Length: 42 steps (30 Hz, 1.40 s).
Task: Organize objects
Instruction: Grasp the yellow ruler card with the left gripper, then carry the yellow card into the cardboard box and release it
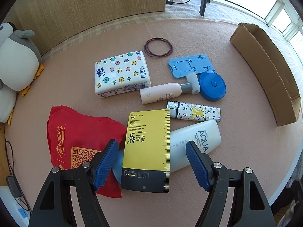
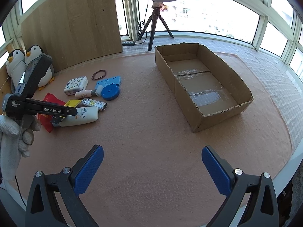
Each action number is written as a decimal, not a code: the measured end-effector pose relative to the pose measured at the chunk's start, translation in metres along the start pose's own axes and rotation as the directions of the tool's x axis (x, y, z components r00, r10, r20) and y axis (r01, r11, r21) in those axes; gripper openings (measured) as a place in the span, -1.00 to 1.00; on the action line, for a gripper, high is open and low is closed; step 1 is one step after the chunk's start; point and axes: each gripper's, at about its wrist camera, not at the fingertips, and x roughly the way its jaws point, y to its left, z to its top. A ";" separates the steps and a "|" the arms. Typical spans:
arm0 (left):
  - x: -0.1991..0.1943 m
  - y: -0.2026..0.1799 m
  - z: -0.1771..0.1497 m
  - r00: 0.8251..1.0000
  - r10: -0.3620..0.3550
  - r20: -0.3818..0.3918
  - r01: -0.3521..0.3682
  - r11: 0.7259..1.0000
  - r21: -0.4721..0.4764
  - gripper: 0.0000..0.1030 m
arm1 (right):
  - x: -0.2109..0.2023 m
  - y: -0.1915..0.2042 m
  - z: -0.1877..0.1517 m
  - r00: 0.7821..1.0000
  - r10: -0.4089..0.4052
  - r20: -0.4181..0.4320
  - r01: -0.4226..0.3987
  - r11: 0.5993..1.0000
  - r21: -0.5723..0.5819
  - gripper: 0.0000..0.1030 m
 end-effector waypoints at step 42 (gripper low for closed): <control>-0.086 -0.212 0.043 0.952 -0.161 0.261 0.108 0.973 0.205 0.03 | -0.011 -0.066 0.000 0.999 -0.033 0.035 0.032 0.999 0.020 0.99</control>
